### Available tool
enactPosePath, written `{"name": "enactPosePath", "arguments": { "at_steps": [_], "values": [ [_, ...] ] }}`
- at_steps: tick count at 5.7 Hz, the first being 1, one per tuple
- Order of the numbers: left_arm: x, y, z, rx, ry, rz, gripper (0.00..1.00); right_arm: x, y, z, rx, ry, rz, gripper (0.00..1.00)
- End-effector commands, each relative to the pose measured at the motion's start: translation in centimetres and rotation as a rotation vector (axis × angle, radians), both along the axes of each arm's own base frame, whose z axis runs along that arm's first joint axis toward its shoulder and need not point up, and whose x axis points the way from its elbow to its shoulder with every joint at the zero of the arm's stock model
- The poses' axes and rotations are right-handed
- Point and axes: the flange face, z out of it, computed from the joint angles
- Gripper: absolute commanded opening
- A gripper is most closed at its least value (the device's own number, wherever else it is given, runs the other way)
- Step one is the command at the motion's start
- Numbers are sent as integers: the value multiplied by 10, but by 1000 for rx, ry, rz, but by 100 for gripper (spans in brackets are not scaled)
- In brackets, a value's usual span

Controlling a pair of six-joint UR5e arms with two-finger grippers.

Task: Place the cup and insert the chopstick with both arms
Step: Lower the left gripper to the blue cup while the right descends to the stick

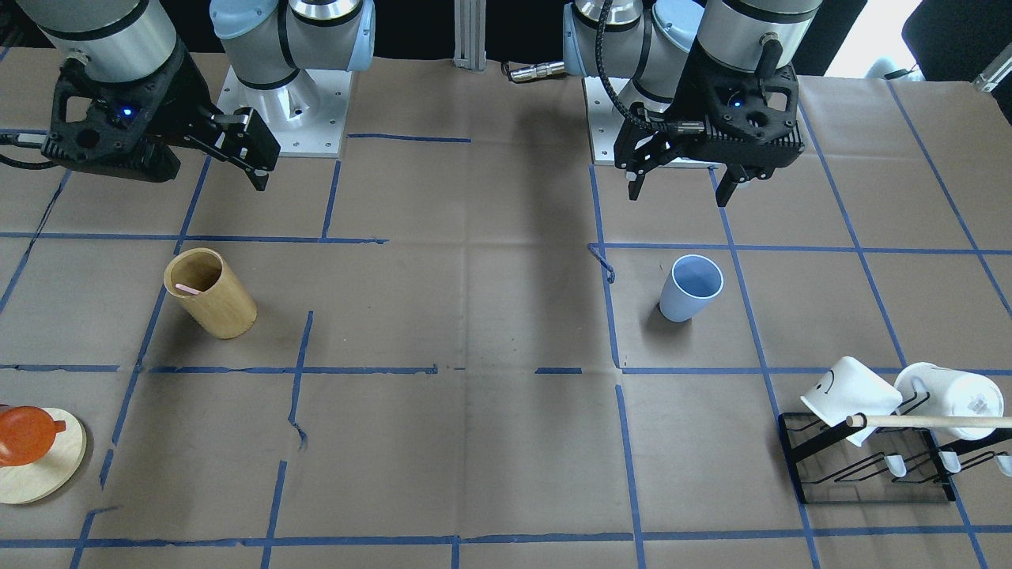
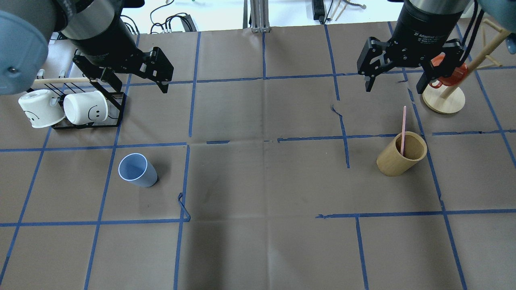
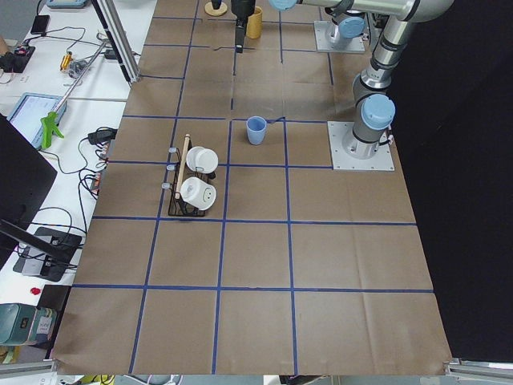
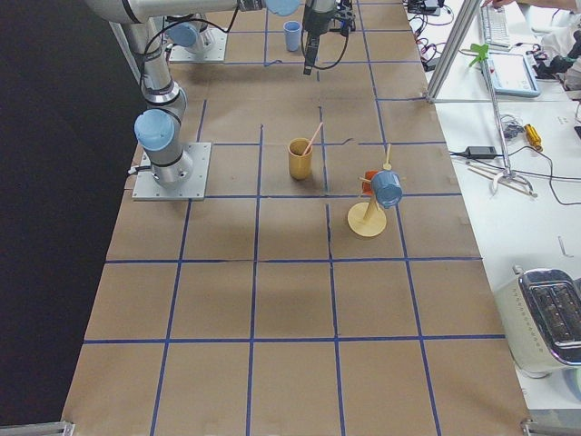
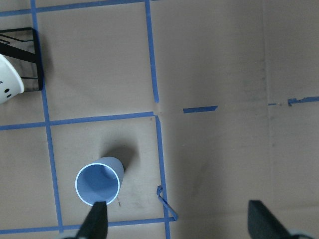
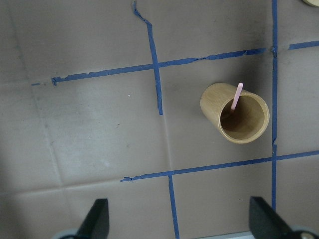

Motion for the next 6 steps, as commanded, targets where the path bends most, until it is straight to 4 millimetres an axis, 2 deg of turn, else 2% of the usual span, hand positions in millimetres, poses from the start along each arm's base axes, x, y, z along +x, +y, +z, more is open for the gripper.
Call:
{"name": "enactPosePath", "arguments": {
  "at_steps": [1, 4, 5, 6],
  "values": [
    [-2, 1, -1, 3, 0, -1, 99, 1, 0, 0, 0, -8, 1, 100],
    [-4, 2, 0, 1, 0, -4, 99, 2, -4, -2, -18, -11, 36, 100],
    [-6, 5, -3, 8, 3, -9, 99, -13, -12, -13, -37, -20, 203, 100],
    [-6, 18, -4, 8, 5, -18, 99, -42, -21, -25, -74, -15, 255, 100]
  ]
}}
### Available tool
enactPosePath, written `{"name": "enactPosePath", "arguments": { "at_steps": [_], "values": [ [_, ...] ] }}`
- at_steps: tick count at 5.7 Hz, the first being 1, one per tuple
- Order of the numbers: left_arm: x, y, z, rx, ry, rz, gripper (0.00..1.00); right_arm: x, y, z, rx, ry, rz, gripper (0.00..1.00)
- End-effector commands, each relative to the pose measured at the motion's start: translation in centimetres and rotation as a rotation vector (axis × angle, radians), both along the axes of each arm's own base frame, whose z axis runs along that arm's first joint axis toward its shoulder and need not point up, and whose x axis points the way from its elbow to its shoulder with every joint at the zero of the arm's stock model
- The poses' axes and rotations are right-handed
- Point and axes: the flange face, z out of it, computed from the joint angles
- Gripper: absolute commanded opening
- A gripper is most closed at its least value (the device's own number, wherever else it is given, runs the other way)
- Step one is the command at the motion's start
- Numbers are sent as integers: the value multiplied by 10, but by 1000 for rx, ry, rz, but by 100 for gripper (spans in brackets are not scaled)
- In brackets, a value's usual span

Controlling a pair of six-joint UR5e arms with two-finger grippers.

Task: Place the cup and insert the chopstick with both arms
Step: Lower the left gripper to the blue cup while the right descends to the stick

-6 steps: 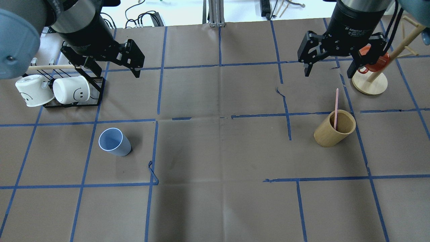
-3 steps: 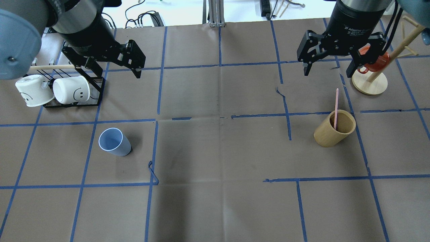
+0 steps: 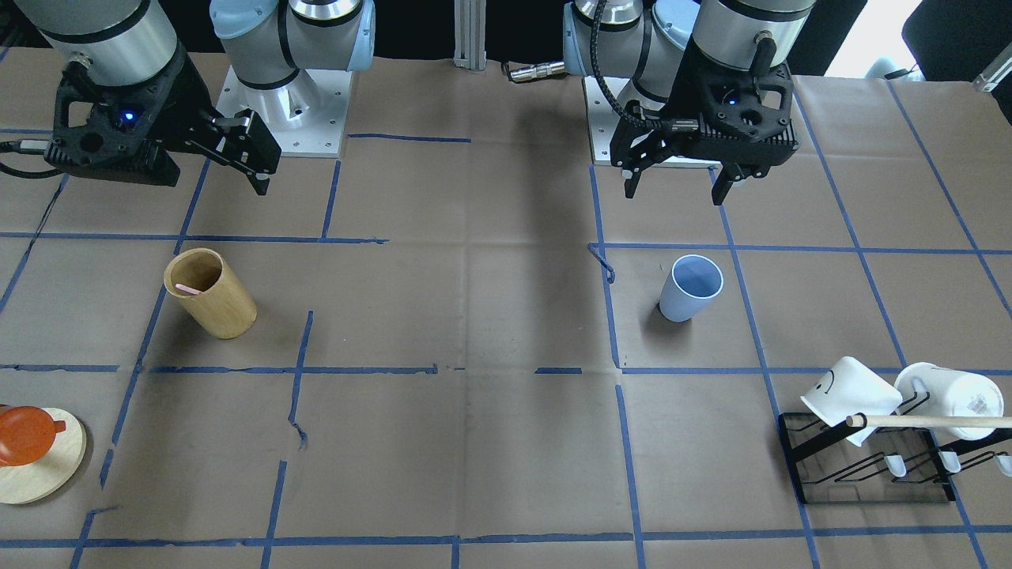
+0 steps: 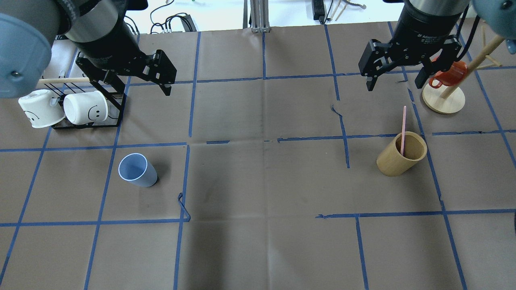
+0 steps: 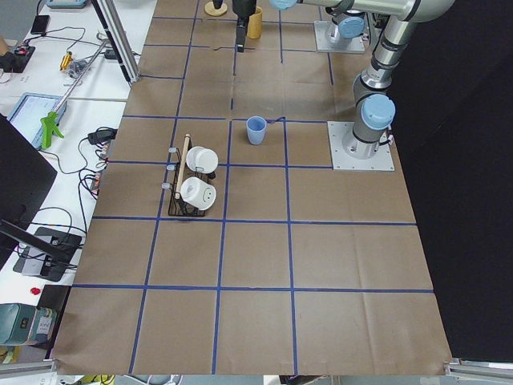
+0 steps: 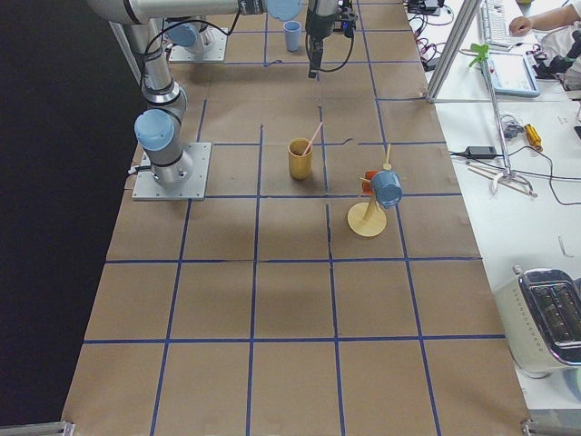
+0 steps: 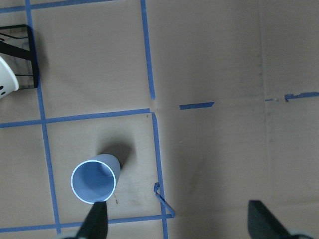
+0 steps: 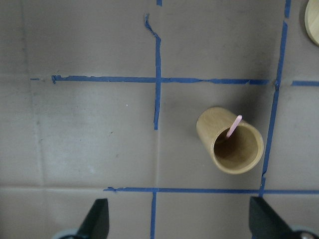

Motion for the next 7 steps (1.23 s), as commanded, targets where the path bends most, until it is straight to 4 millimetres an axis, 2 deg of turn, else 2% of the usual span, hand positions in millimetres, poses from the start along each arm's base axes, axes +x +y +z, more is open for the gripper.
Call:
{"name": "enactPosePath", "arguments": {
  "at_steps": [1, 2, 3, 4, 5, 6, 7],
  "values": [
    [10, 14, -27, 50, -4, 18, 99, -65, -9, -28, -30, -13, 97, 100],
    [19, 20, -75, 131, -5, 44, 99, -84, -8, -53, -50, -17, 128, 100],
    [35, 23, -109, 182, -4, 67, 99, -81, -8, -80, -97, -10, 138, 100],
    [54, 27, -151, 213, -20, 72, 99, -79, 0, -117, -133, 0, 140, 100],
    [69, 33, -185, 194, -94, 43, 99, -77, 13, -145, -210, 23, 141, 100],
    [75, 39, -208, 187, -90, 57, 99, -75, 22, -149, -247, 36, 144, 100],
    [75, 41, -229, 181, -92, 56, 94, -74, 22, -151, -244, 35, 144, 100]
  ]
}}
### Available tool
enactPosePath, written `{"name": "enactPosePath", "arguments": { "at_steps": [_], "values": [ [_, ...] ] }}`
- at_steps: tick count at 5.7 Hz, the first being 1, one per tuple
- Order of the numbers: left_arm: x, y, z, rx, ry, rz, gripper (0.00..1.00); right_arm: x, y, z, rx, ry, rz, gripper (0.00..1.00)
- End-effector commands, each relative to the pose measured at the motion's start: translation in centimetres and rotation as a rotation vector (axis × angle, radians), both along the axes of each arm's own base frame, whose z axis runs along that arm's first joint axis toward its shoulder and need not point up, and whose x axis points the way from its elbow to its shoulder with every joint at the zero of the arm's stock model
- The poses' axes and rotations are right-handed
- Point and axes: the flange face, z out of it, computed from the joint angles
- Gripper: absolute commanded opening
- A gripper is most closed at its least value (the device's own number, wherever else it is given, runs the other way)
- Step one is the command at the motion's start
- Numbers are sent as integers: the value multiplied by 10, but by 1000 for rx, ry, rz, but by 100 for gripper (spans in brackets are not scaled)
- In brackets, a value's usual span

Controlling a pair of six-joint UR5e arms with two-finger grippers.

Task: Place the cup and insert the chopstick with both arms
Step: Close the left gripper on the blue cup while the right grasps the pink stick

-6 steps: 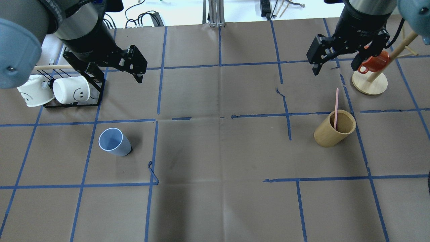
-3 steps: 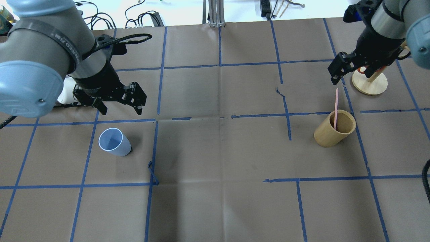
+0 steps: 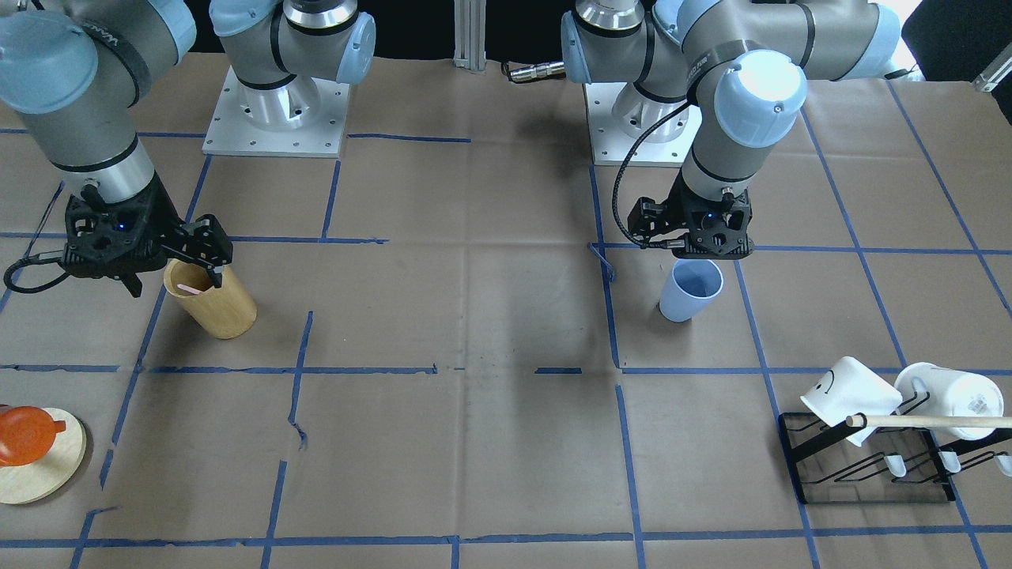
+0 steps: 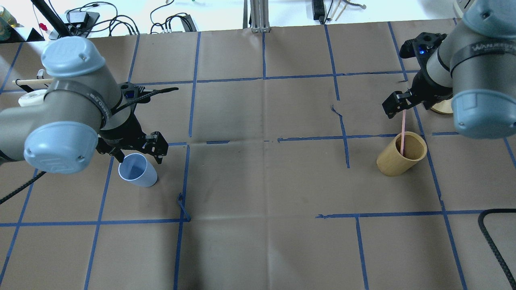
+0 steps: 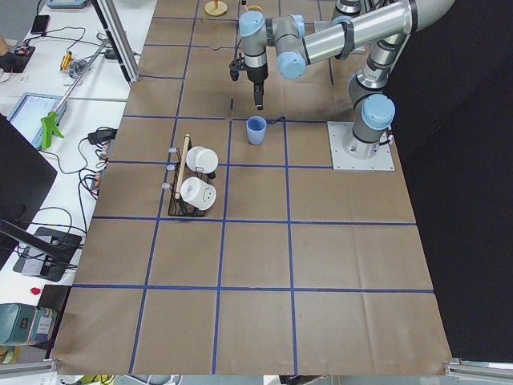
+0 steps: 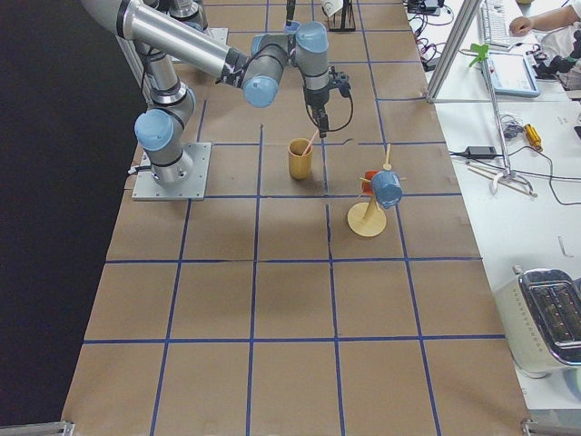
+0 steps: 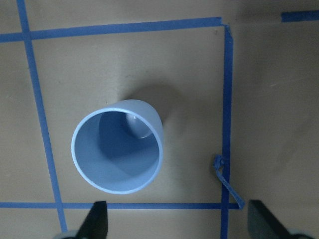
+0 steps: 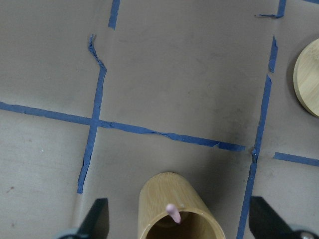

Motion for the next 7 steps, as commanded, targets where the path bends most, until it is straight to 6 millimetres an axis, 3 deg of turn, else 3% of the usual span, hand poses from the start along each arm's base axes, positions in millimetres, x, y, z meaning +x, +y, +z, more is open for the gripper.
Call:
{"name": "enactPosePath", "arguments": {
  "at_steps": [1, 2, 4, 5, 6, 7],
  "values": [
    [4, -7, -41, -18, -5, -12, 94, 1, 4, -6, -6, 3, -2, 83],
    [4, -15, -57, -18, -4, -15, 92, 1, 4, -4, -8, 8, -2, 59],
    [5, -19, -67, 0, -3, -28, 35, 1, 3, -2, -13, 6, 0, 18],
    [5, -21, -65, -6, -3, -31, 17, 1, 2, 3, -24, 7, 1, 9],
    [6, -23, -63, -12, -8, -31, 9, 0, -2, 12, -40, 10, 1, 8],
    [-6, -25, -55, -30, -11, -39, 9, 0, -11, 42, -62, 16, 5, 9]
  ]
}}
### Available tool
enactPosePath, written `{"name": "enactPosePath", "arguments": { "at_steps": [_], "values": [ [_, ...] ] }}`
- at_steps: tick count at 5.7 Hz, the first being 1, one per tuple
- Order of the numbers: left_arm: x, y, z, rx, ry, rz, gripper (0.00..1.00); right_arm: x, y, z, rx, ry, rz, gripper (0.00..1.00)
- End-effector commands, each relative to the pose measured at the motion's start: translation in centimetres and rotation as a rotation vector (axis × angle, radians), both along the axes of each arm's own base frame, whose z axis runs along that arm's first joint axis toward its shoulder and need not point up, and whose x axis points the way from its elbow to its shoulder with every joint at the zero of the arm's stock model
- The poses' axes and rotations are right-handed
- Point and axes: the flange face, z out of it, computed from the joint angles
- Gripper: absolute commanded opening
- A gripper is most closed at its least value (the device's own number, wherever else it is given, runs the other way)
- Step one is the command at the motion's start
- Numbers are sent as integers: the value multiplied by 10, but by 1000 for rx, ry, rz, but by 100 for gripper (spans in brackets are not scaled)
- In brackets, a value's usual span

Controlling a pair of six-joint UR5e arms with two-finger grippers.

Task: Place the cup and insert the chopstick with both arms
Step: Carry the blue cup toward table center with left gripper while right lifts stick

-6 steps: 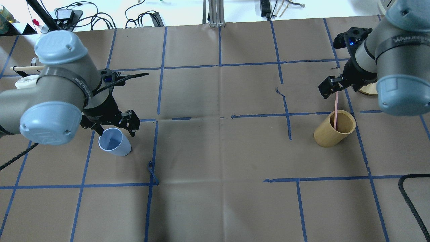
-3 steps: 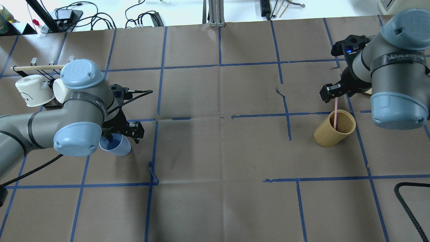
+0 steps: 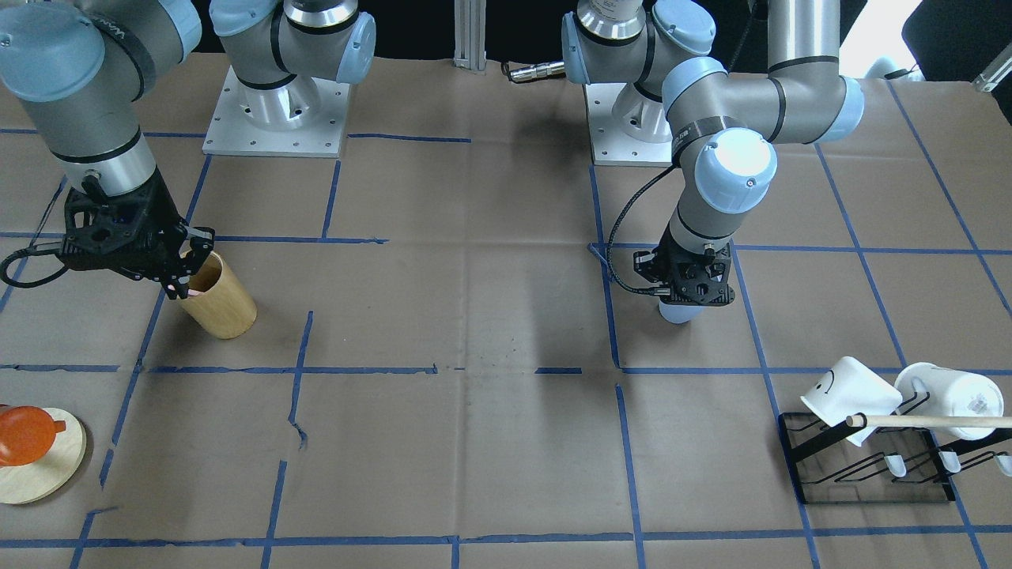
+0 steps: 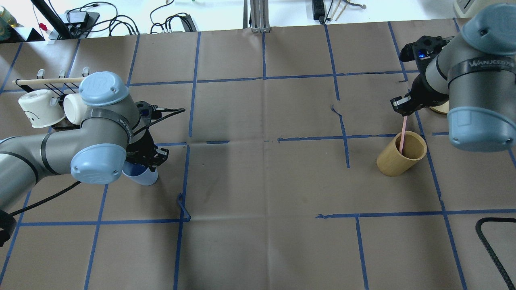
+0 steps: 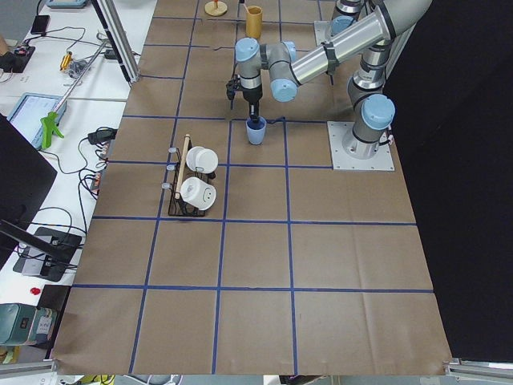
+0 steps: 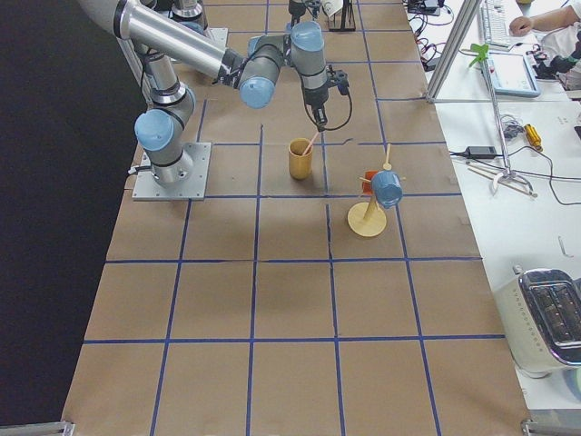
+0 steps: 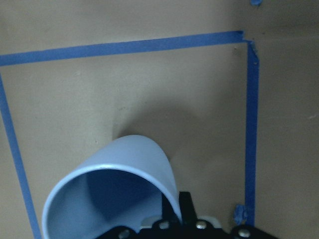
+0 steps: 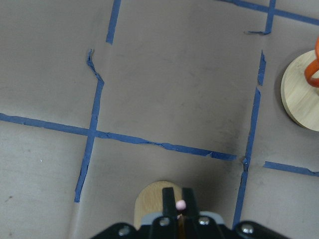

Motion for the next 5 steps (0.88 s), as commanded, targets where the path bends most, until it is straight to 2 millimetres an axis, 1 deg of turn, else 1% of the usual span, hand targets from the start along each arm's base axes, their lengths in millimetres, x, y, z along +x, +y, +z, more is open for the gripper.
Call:
{"name": "enactPosePath", "arguments": {
  "at_steps": [1, 2, 3, 4, 5],
  "values": [
    [-43, -21, 33, -26, 0, -7, 9, 1, -15, 63, 20, -4, 4, 9],
    [-102, -41, 59, -76, -6, 32, 9, 6, -20, 110, 66, -14, 1, 9],
    [-170, -68, 62, -74, 75, 106, 9, 14, -21, 145, 112, -35, -45, 9],
    [-242, -77, 52, -77, 90, 179, 9, 30, -24, 172, 131, -44, -66, 9],
    [-303, -74, 34, -83, 89, 156, 9, 56, -32, 189, 158, -54, -115, 9]
  ]
}}
